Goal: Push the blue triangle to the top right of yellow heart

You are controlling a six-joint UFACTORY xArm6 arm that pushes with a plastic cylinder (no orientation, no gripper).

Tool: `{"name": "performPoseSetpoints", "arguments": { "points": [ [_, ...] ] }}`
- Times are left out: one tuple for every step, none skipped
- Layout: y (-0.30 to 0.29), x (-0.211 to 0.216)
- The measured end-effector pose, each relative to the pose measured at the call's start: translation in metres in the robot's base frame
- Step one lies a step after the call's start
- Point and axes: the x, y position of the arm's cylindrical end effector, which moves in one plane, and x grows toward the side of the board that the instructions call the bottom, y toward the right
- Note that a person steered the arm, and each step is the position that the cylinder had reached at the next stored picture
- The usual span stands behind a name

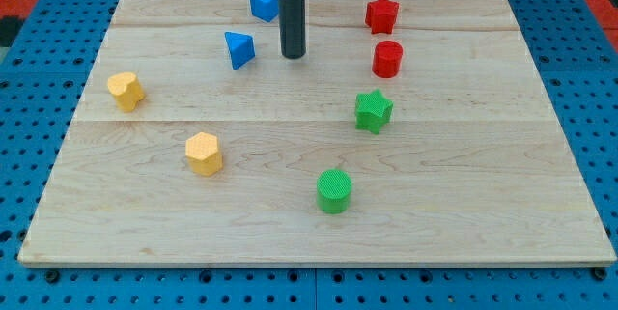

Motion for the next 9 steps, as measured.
{"name": "performPoseSetpoints", "arguments": {
  "points": [
    [-0.047,0.0],
    [-0.087,0.037],
    [-0.12,0.074],
    [-0.047,0.064],
    [-0.013,0.034],
    [-0.037,-0.009],
    [-0.086,-0.01],
    [-0.115,0.016],
    [-0.154,0.029]
  ]
}}
